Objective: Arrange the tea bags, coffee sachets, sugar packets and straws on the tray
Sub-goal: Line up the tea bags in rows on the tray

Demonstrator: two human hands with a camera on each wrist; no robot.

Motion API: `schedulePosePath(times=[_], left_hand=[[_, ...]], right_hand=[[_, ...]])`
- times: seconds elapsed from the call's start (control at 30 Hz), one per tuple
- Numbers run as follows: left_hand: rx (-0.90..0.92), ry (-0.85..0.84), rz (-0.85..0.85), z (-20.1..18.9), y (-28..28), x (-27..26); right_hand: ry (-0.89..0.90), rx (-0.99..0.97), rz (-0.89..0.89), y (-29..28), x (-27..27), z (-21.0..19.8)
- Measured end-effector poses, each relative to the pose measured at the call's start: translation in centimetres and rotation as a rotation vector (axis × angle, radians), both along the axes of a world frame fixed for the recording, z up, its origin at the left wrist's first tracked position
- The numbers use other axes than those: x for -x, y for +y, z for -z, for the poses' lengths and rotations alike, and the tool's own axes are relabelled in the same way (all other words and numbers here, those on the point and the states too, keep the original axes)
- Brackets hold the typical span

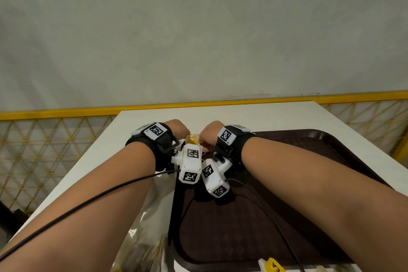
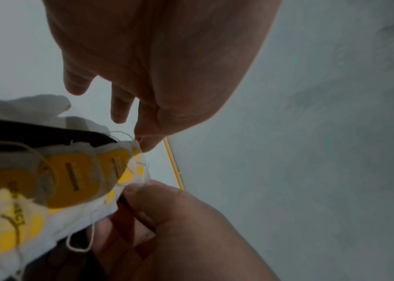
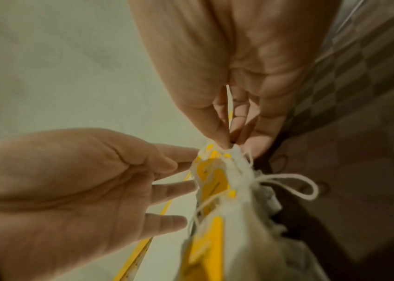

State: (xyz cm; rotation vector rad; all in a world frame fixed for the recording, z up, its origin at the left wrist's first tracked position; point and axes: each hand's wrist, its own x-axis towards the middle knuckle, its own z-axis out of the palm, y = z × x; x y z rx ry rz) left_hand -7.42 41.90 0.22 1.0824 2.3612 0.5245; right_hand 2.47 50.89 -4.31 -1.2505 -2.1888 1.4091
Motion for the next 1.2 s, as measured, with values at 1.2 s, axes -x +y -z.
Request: schedulePosePath(times=[1.2], left_hand=[[-0.249,-0.289,-0.210,1.8,-2.8,0.5]], right_hand=[[0.091,0.057,0.033,-3.7,-1.5,-0.9]])
